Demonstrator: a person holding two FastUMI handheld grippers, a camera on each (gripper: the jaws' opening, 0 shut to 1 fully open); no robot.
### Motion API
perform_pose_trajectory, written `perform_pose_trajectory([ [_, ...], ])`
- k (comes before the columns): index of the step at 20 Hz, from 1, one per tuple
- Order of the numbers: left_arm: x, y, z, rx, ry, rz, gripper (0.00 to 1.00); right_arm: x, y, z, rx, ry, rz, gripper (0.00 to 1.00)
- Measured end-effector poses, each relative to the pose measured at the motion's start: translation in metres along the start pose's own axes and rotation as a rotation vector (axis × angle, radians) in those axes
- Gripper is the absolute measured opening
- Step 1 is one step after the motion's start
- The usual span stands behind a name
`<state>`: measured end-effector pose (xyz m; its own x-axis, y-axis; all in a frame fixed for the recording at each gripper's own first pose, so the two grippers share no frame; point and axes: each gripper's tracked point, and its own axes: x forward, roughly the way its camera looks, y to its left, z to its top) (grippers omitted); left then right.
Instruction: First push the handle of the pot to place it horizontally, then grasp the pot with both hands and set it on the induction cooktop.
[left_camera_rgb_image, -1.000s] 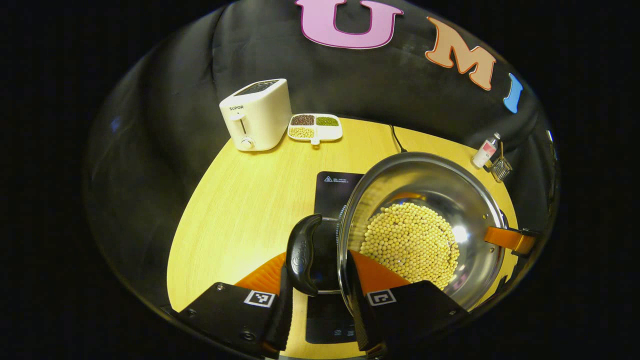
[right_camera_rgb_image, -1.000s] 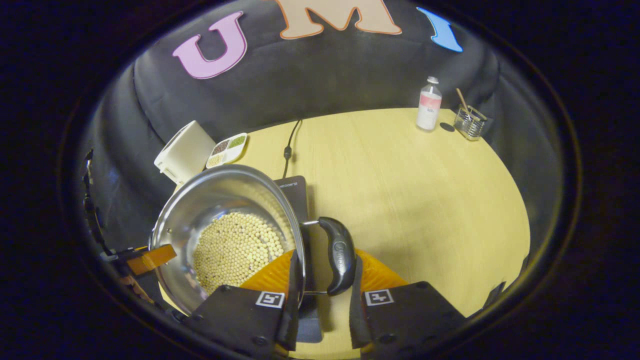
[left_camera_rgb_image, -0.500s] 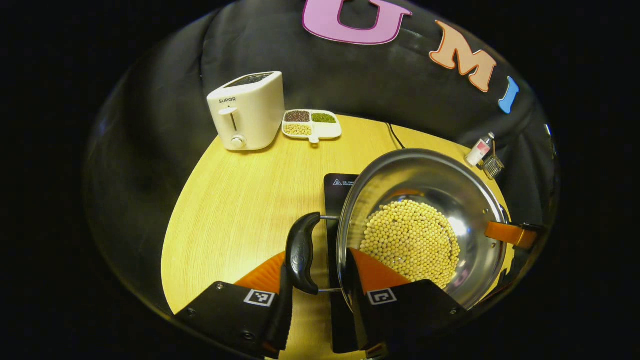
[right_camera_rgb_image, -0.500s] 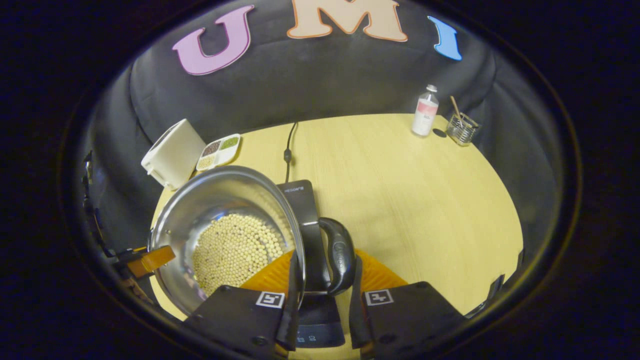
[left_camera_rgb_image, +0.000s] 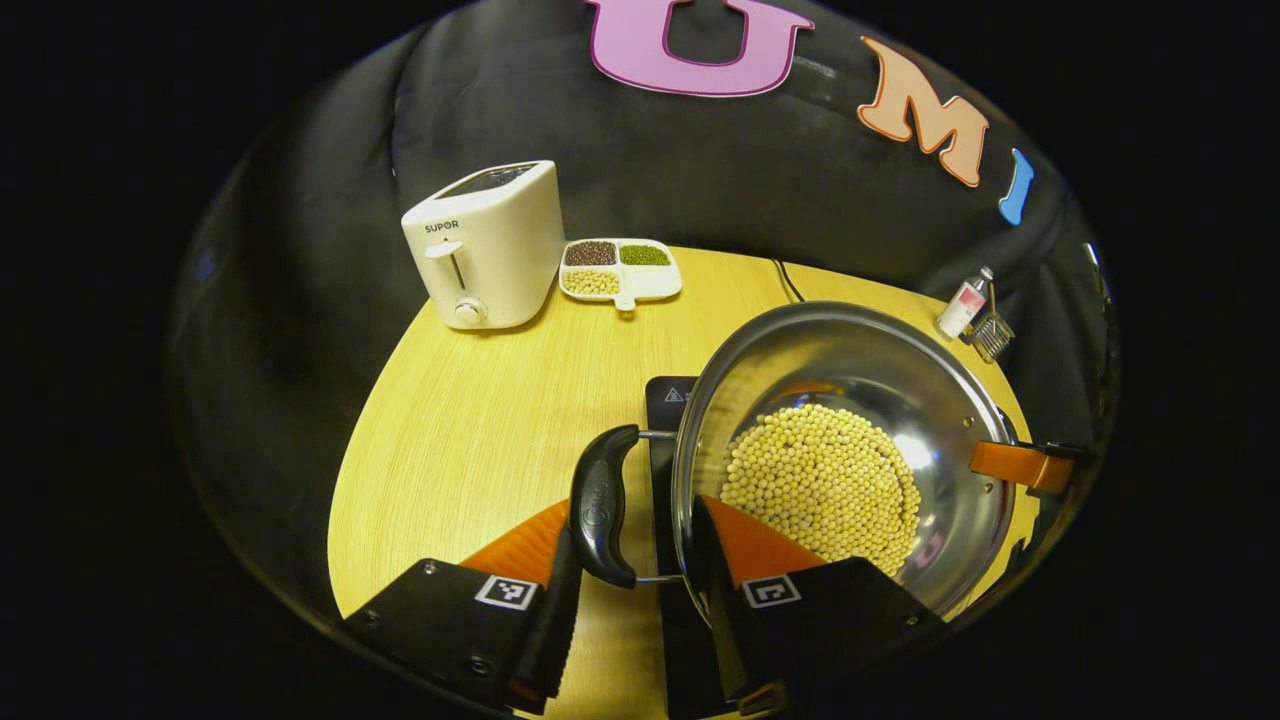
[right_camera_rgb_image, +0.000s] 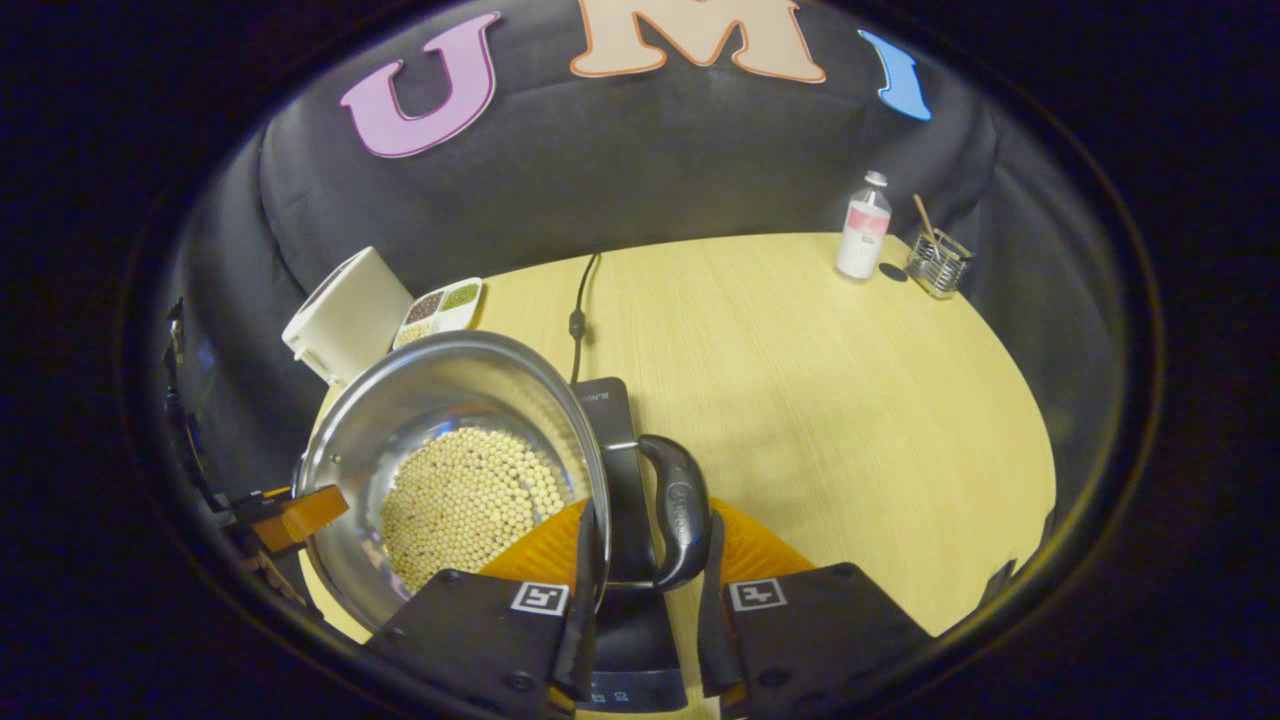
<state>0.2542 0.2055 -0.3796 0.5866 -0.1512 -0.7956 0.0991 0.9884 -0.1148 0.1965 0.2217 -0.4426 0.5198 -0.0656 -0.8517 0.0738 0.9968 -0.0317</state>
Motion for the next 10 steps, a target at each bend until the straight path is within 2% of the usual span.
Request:
perform_pose_trajectory([
  [1,0.001,0.0,0.0,0.008,0.002,0.007,0.61,0.001,0.0,0.0,0.005,0.005,0.006,0.43],
  [2,0.002,0.0,0.0,0.018,0.011,0.014,0.62,0.003,0.0,0.001,0.004,0.006,0.008,0.43],
  [3,0.002,0.0,0.0,0.029,0.016,0.017,0.63,0.003,-0.001,0.0,-0.008,0.006,0.008,0.39],
  [6,0.0,-0.005,-0.003,0.038,0.015,-0.001,0.69,0.005,-0.006,-0.003,0.005,-0.003,0.01,0.54],
  [7,-0.002,-0.004,-0.003,0.034,0.003,0.011,0.7,0.001,-0.007,-0.006,0.021,0.009,0.018,0.57],
  [8,-0.002,-0.001,0.0,0.039,-0.007,0.026,0.72,0.001,-0.009,-0.007,0.032,0.013,0.018,0.52],
  [10,-0.012,0.003,0.014,0.068,-0.081,0.059,0.77,-0.008,-0.014,0.01,0.053,-0.05,0.017,0.62],
])
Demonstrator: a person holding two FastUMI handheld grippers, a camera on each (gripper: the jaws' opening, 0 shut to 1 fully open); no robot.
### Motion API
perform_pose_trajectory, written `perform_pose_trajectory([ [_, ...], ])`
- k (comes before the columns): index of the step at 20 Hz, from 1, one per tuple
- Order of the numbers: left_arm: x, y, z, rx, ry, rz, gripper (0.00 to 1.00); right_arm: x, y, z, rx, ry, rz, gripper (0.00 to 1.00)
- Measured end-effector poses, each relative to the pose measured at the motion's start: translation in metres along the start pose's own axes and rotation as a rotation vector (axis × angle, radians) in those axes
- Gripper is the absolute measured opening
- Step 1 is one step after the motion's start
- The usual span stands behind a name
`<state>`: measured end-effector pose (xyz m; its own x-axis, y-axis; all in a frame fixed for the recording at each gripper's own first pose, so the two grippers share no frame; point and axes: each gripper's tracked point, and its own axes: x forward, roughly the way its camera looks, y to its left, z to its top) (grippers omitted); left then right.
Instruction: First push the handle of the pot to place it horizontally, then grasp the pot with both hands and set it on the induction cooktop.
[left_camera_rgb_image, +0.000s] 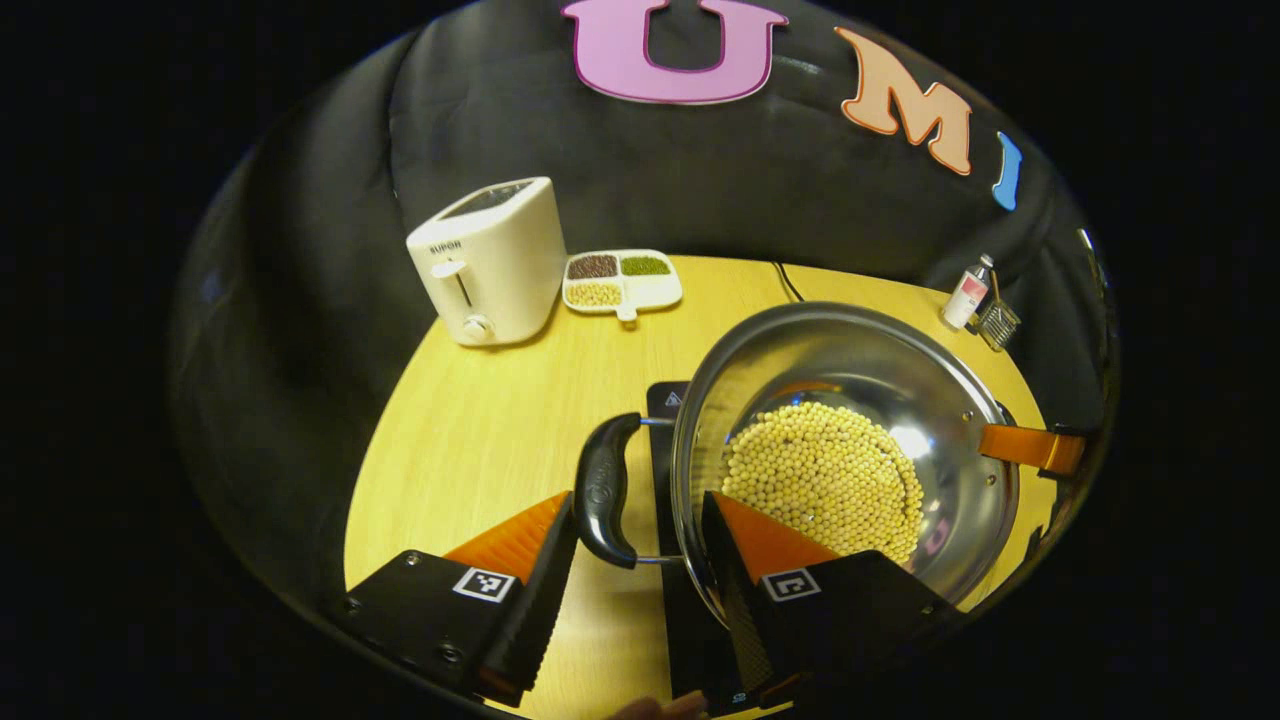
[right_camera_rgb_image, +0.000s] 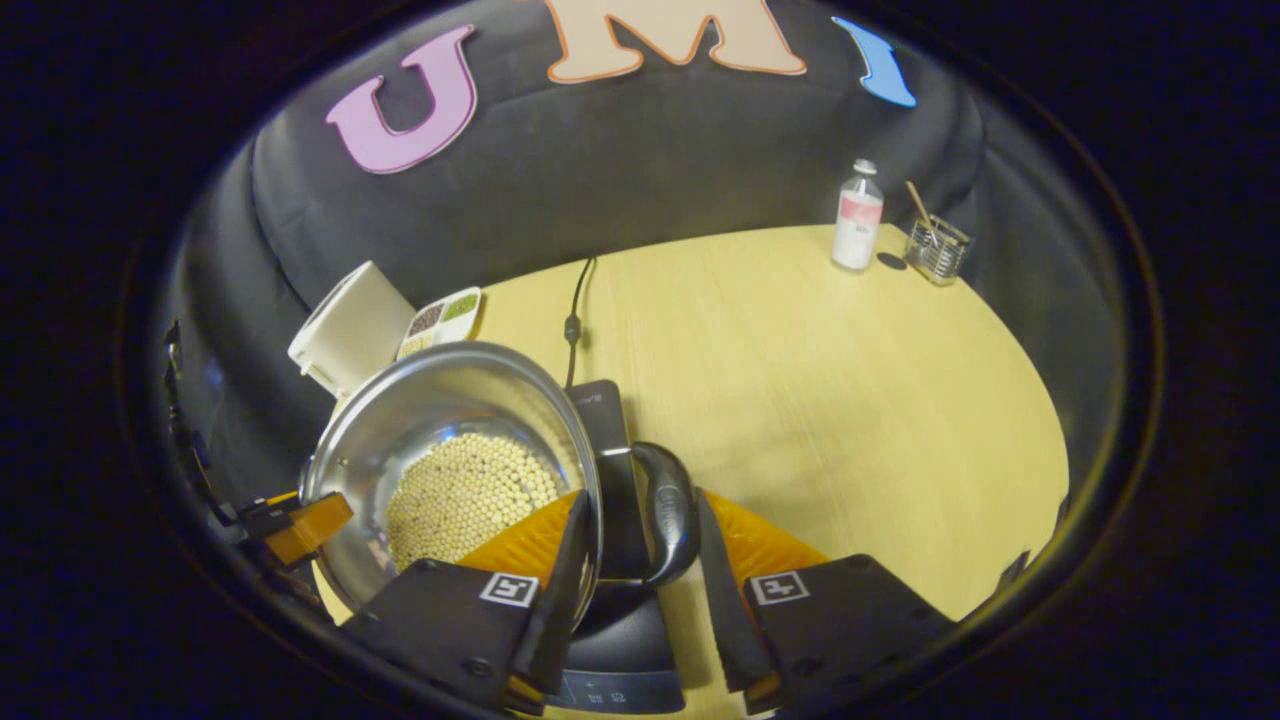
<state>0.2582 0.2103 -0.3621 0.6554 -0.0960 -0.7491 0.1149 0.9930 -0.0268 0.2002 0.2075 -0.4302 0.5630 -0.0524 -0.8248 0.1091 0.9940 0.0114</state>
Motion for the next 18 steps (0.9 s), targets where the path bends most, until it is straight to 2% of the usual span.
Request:
perform_pose_trajectory([
  [2,-0.009,-0.001,0.017,0.035,-0.075,0.012,0.74,-0.002,-0.007,0.012,0.01,-0.034,-0.014,0.8],
  [4,-0.021,0.001,0.033,0.061,-0.141,0.039,0.76,-0.011,-0.017,0.012,0.013,-0.038,-0.024,0.91],
  [5,-0.027,0.001,0.038,0.069,-0.167,0.051,0.75,-0.017,-0.021,0.013,0.009,-0.05,-0.033,0.88],
  [6,-0.034,-0.002,0.043,0.078,-0.188,0.053,0.75,-0.023,-0.027,0.017,0.0,-0.067,-0.051,0.94],
  [10,-0.068,-0.017,0.063,0.116,-0.286,0.039,0.75,-0.052,-0.044,0.019,-0.003,-0.113,-0.075,0.94],
  [11,-0.076,-0.023,0.067,0.125,-0.314,0.027,0.75,-0.063,-0.048,0.021,0.005,-0.13,-0.085,0.98],
  [12,-0.084,-0.033,0.07,0.129,-0.335,0.007,0.75,-0.073,-0.054,0.024,0.012,-0.146,-0.095,0.98],
  [13,-0.091,-0.043,0.069,0.129,-0.345,-0.014,0.74,-0.084,-0.06,0.023,0.016,-0.157,-0.103,0.94],
  [14,-0.099,-0.052,0.069,0.123,-0.355,-0.034,0.75,-0.096,-0.065,0.022,0.013,-0.165,-0.112,0.98],
  [18,-0.126,-0.08,0.064,0.094,-0.37,-0.07,0.74,-0.141,-0.092,0.022,-0.029,-0.209,-0.114,0.98],
])
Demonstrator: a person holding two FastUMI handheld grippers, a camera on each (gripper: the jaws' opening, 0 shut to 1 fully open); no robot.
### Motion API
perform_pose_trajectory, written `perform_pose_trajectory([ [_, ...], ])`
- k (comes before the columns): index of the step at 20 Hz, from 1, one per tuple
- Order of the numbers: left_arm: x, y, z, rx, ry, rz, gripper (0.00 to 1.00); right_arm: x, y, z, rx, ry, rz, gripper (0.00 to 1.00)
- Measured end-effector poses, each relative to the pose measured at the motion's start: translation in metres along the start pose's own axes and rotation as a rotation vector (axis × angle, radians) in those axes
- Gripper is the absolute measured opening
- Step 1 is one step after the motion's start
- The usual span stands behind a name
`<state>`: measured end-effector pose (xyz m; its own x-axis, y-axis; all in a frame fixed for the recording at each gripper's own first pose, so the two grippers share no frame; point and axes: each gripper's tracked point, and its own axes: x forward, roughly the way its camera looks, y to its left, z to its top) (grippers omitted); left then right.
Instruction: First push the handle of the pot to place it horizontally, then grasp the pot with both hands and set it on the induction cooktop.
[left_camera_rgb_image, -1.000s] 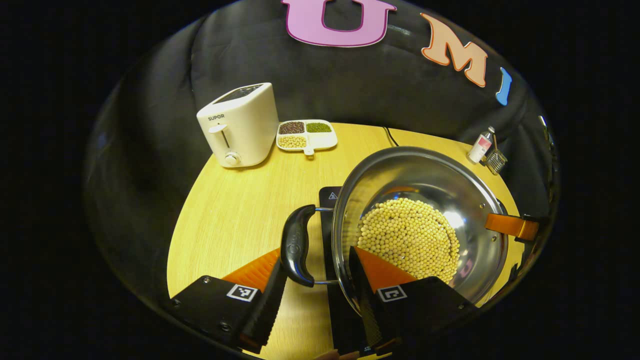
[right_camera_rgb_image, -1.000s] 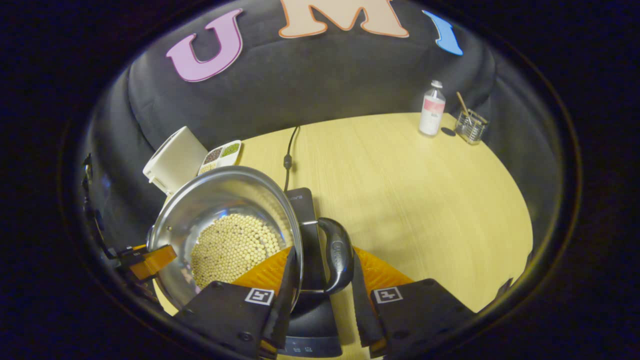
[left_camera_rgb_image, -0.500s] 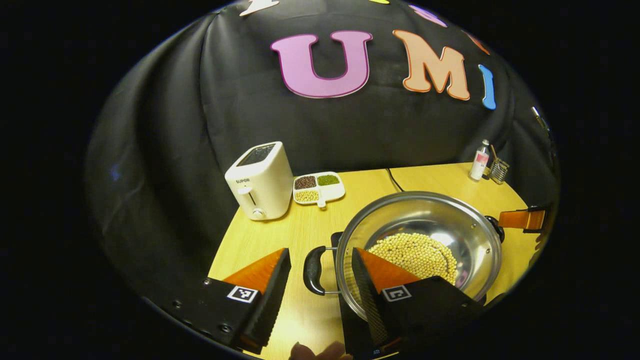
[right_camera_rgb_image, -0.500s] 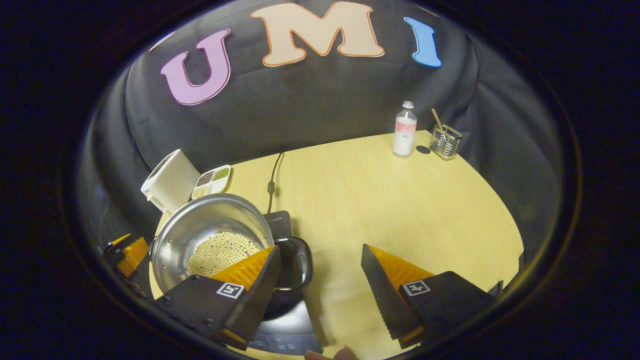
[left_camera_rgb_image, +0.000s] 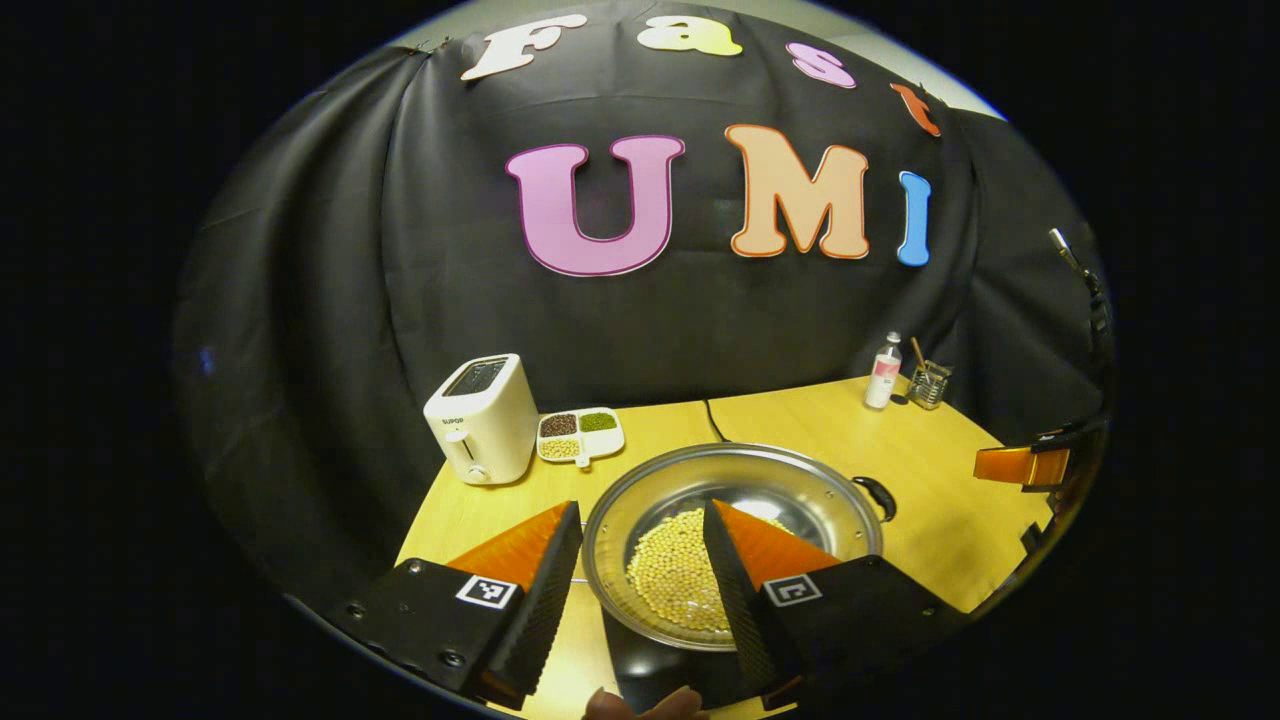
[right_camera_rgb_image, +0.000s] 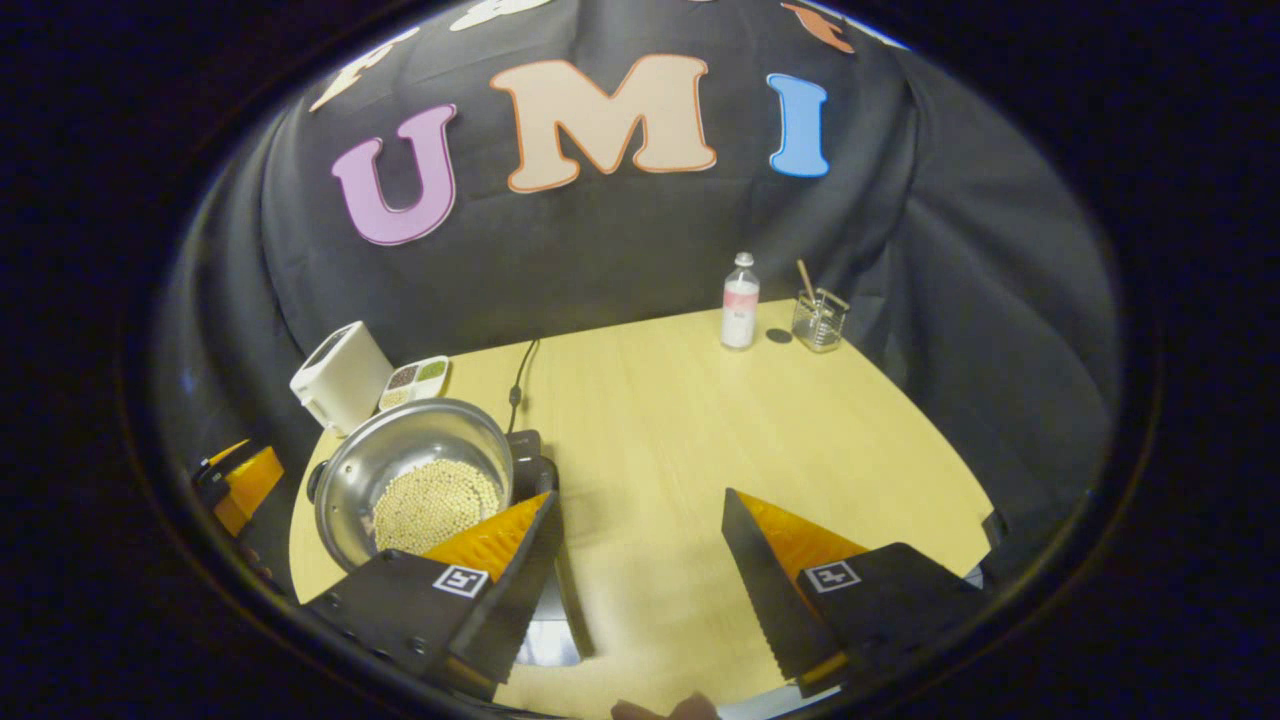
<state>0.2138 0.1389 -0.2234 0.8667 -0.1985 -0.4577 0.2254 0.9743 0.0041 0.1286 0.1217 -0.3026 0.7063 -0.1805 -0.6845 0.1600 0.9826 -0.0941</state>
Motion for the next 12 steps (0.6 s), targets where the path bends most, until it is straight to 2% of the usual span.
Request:
perform_pose_trajectory([
  [2,-0.015,-0.01,0.004,-0.026,0.001,0.021,0.75,-0.012,-0.012,0.006,-0.007,-0.023,0.027,0.98],
  [3,-0.023,-0.016,0.009,-0.043,-0.01,0.038,0.75,-0.02,-0.019,0.009,-0.008,-0.038,0.048,0.93],
  [7,-0.07,-0.05,0.025,-0.095,-0.03,0.104,0.76,-0.052,-0.061,0.035,0.012,-0.105,0.13,0.94],
  [8,-0.084,-0.058,0.037,-0.102,-0.064,0.124,0.75,-0.061,-0.074,0.05,0.015,-0.167,0.139,0.98],
  [9,-0.099,-0.065,0.05,-0.101,-0.1,0.147,0.75,-0.071,-0.089,0.064,0.02,-0.214,0.146,0.93],
  [10,-0.116,-0.07,0.062,-0.09,-0.132,0.176,0.74,-0.083,-0.1,0.077,0.035,-0.248,0.165,0.97],
  [11,-0.133,-0.075,0.075,-0.078,-0.176,0.206,0.75,-0.092,-0.107,0.086,0.048,-0.273,0.178,0.92],
  [12,-0.147,-0.083,0.09,-0.068,-0.22,0.228,0.75,-0.103,-0.118,0.097,0.061,-0.302,0.186,0.98],
])
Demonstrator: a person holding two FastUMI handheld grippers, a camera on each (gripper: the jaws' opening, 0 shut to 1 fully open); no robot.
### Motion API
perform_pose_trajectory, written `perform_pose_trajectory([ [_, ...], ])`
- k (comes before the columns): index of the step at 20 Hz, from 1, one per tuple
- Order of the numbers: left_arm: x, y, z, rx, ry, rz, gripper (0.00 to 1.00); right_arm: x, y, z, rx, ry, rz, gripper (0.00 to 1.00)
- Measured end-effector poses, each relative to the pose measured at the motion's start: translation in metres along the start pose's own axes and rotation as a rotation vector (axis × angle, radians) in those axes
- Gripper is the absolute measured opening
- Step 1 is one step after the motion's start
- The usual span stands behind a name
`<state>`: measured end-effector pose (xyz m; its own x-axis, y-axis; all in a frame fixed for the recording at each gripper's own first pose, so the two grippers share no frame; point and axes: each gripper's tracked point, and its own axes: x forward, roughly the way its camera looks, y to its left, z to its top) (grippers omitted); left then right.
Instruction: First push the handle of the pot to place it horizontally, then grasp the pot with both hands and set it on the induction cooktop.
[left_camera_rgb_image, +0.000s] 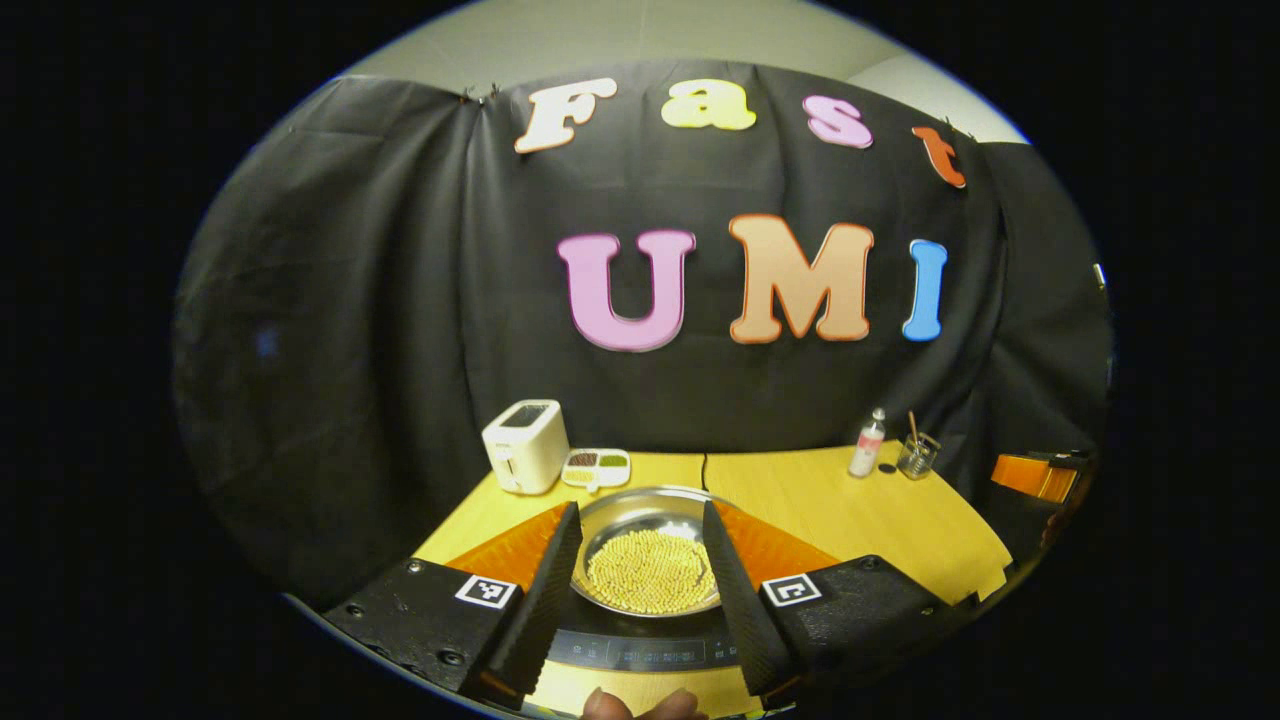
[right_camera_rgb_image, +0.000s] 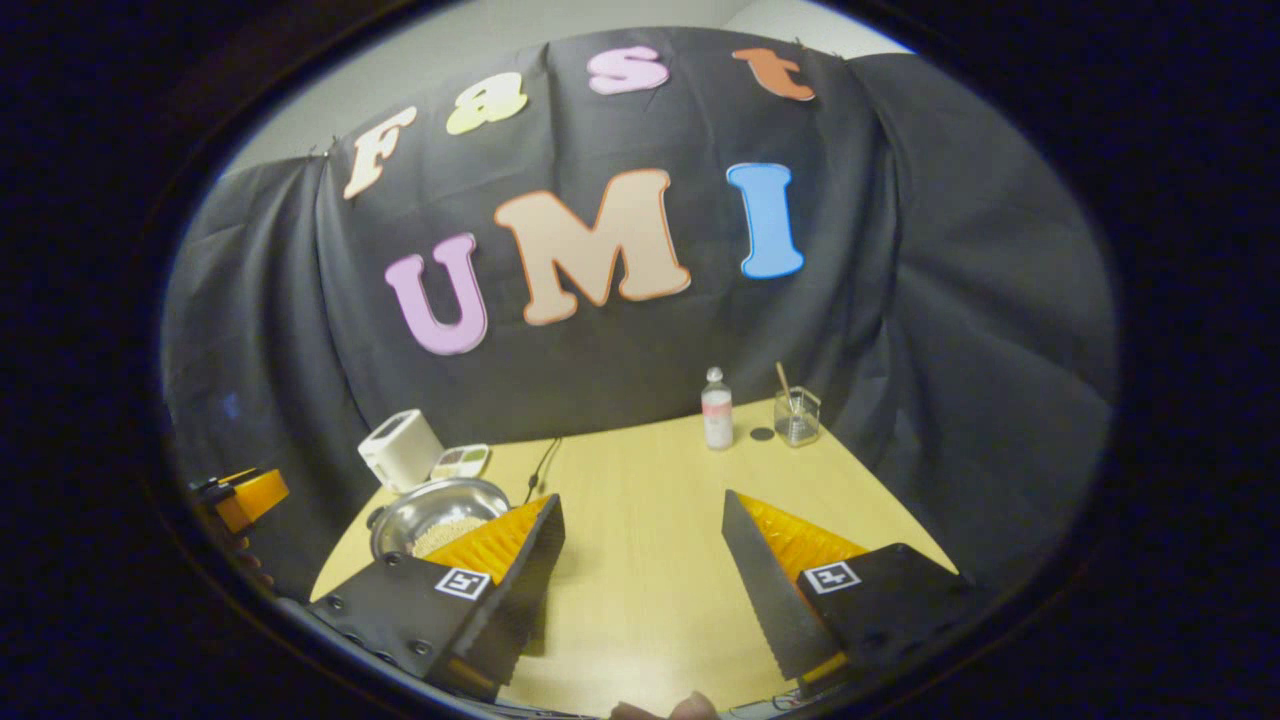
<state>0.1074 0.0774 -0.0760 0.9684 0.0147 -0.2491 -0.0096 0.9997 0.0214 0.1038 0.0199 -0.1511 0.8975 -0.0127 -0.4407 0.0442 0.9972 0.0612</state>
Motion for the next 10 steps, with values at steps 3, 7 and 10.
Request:
perform_pose_trajectory([
  [3,-0.033,-0.028,0.039,-0.017,-0.098,0.007,0.74,-0.027,-0.022,0.049,0.007,-0.126,0.004,0.92],
  [7,-0.061,-0.059,0.081,-0.039,-0.197,-0.025,0.74,-0.067,-0.029,0.107,-0.101,-0.318,-0.009,0.91],
  [10,-0.079,-0.078,0.108,-0.051,-0.26,-0.05,0.73,-0.094,-0.022,0.124,-0.139,-0.37,0.004,0.92],
])
